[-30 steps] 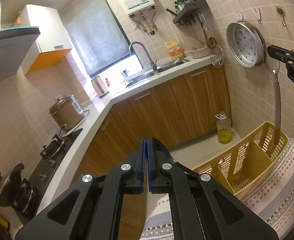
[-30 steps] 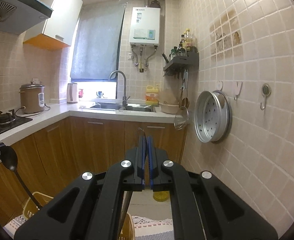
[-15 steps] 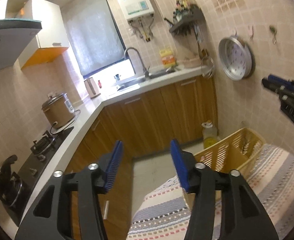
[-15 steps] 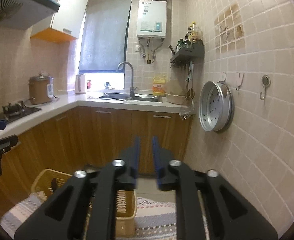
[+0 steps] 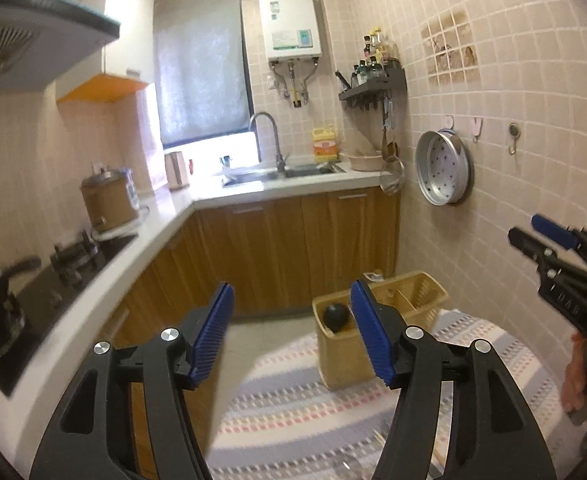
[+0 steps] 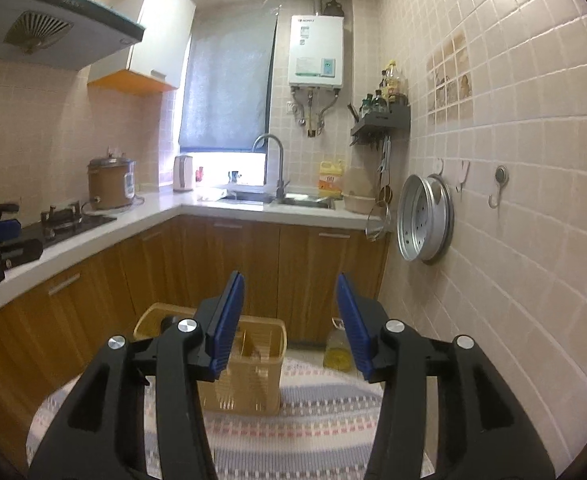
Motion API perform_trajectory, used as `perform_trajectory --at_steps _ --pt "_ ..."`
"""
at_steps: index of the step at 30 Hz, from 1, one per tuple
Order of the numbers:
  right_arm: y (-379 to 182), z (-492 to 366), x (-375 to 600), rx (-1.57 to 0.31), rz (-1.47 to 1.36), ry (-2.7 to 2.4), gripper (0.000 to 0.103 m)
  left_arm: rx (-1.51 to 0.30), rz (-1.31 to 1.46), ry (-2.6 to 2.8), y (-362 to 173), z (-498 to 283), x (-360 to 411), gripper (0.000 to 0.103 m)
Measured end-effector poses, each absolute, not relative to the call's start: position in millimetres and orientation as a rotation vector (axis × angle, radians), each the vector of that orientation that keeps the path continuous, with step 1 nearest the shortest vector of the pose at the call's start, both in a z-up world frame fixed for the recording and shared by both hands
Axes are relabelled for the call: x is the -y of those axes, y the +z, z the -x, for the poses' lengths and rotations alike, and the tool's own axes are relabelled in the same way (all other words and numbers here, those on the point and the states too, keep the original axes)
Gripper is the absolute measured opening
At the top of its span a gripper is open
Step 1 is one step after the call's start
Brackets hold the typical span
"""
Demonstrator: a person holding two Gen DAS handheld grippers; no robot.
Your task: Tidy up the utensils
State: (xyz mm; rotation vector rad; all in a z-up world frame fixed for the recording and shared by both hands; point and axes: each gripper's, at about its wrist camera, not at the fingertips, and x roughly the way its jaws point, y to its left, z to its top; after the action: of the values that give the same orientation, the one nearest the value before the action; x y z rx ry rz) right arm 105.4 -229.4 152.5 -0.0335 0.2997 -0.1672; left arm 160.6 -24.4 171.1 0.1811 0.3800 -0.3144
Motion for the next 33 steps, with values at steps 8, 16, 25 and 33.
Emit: perform_trajectory --at_steps 8,16,25,33 --pt "102.7 -93.5 208.9 -0.458 0.021 -0.103 0.045 -0.52 -0.083 -0.357 117.0 -146.5 2.7 0.059" --pt "19.9 -124.6 196.9 -0.781 -0.074 0.029 0.044 -0.742 0.013 -0.396 35.3 -159.8 -10.6 0.052" --pt "-37.3 -162.9 199.0 -1.016 -0.242 0.214 0.033 -1.039 0.21 -0.483 -50.6 -198.9 -24.4 0.041" --pt "-52.8 -189.5 185.8 -1.078 -0.208 0.261 0.025 -1.137 0.28 -0.466 -76.9 -216.0 -17.0 0.038"
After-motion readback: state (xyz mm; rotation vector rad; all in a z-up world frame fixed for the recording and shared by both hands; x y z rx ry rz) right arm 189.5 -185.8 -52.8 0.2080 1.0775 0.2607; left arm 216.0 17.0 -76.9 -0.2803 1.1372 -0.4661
